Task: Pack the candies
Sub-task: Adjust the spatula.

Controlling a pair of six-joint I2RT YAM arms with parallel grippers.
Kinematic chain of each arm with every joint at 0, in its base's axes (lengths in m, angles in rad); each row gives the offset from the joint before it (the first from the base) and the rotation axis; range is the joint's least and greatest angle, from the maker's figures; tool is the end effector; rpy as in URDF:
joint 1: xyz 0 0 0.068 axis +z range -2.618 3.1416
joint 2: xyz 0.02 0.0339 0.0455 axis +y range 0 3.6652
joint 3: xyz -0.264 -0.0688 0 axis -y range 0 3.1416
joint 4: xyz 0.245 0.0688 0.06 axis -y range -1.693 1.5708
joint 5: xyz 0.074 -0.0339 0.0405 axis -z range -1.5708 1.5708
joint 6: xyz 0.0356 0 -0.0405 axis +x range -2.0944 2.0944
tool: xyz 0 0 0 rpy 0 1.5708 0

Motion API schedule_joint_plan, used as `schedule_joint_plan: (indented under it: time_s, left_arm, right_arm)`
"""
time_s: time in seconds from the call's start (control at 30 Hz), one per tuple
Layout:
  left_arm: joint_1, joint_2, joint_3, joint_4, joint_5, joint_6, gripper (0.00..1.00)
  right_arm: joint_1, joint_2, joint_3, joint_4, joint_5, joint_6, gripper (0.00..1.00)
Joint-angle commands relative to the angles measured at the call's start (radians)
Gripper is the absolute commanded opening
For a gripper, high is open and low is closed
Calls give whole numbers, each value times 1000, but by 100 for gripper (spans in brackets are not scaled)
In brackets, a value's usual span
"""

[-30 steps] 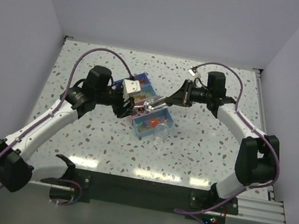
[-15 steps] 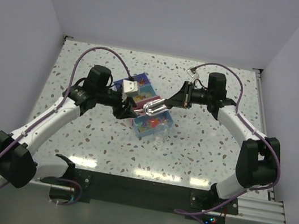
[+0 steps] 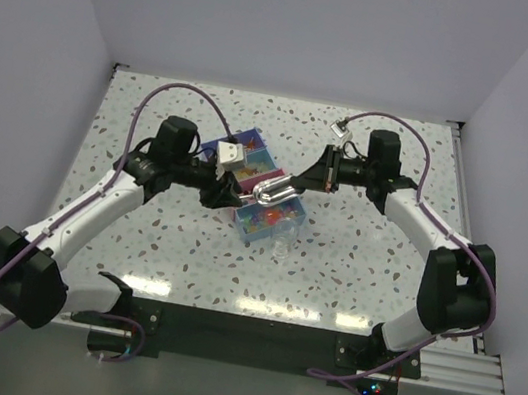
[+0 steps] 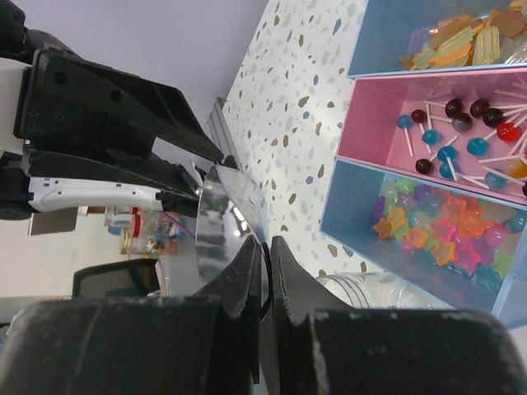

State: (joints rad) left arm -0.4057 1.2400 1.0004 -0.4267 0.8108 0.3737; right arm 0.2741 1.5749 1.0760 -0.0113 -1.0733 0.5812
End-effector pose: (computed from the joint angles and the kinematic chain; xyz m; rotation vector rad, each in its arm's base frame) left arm 0.2323 -0.1279 0.3024 1.2000 1.7720 -0.9153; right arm 0.3230 0.1233 0.2685 -0.3947 2.1441 1.6149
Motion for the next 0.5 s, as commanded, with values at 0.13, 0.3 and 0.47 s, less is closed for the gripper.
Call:
schedule_joint_plan:
  time_s: [0.13, 0.3, 0.47]
  left_arm:
    - [8, 24, -11, 43, 16, -39, 36]
    - [8, 26, -5, 54, 24, -53, 18]
    - [11, 21, 1, 55, -2, -79, 0]
  right_arm:
    - [-1, -53, -4, 70, -36, 3, 0]
    - [-1, -53, -10, 70, -36, 3, 0]
    - [-1, -50, -10, 18, -7, -27, 0]
